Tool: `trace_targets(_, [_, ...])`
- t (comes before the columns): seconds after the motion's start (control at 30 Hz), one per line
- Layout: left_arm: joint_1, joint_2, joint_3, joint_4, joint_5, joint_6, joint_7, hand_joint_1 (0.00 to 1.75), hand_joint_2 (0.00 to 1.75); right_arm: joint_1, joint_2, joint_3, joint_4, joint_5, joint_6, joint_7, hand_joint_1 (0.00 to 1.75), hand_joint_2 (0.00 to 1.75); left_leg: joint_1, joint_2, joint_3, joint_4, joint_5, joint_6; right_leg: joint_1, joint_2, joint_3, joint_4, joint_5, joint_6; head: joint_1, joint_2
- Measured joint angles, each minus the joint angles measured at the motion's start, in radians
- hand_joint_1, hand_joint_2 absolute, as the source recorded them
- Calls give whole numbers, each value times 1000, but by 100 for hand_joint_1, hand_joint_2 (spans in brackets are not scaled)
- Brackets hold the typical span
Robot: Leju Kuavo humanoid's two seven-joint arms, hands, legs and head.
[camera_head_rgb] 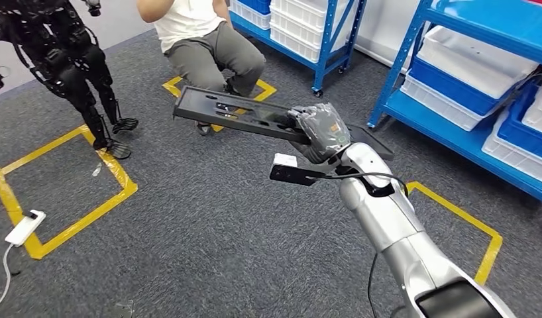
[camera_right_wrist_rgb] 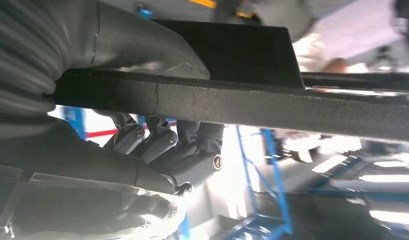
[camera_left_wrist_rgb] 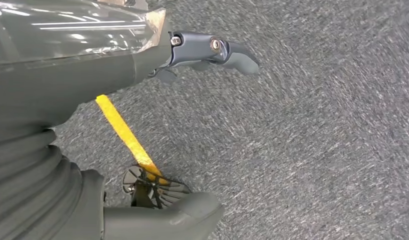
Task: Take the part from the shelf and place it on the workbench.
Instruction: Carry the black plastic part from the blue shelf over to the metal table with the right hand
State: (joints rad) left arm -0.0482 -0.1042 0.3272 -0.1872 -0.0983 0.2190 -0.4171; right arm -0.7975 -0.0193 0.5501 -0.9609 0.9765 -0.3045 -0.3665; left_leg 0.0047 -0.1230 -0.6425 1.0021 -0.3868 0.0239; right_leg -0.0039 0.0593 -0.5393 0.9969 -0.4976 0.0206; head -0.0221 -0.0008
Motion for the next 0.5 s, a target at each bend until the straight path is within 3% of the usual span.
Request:
trace_targets(0.07, [3,1,0,1,-5,-6,26,0,175,-7,7,5,4,-1,0,-1,175,175,4,-11,-6,1,3,-10,-3,-21,8,-4,8,-15,0,0])
trace_targets(0.13, [7,4,0,2,-11,-17,70,0,175,-11,14,7,7,-4,0,-5,175,175,4,31,-31,46,-27,-18,-11,-44,15,-12,17,-31,-2,0])
trace_targets(0.2, [7,5,0,2,-16,-25,99,0,175,-11,19,9,9,-6,0,-9,175,175,7,89,-88,167,-94,-27,-12,-66,14,-15,21,-40,-4,0])
trace_targets(0.27, [6,5,-1,3,-17,-29,110,0,175,-10,20,11,13,-6,0,-11,175,175,15,108,-144,284,-138,-39,-11,-91,13,-14,21,-41,-4,0])
trace_targets(0.3, [6,5,-1,3,-18,-31,123,0,175,-10,21,13,16,-7,0,-11,175,175,21,113,-150,297,-135,-45,-12,-104,13,-14,19,-41,-5,0])
trace_targets(0.33, [6,6,-2,3,-21,-37,147,0,175,-10,22,15,17,-7,0,-12,175,175,27,121,-134,269,-115,-51,-13,-116,13,-13,17,-39,-5,0])
trace_targets(0.4, [5,6,-2,4,-32,-59,227,0,175,-11,26,18,19,-10,0,-14,175,175,35,162,-58,137,-59,-60,-13,-137,16,-10,10,-28,-6,0])
trace_targets(0.43, [3,6,-3,4,-39,-73,277,0,175,-12,27,20,19,-12,0,-15,175,175,36,182,-24,78,-41,-59,-10,-146,16,-6,4,-21,-6,0])
trace_targets(0.5, [0,4,-8,4,-56,-93,366,0,175,-15,30,22,19,-14,-1,-13,175,175,29,197,4,25,-31,-48,0,-165,17,-2,-5,-5,-3,0])
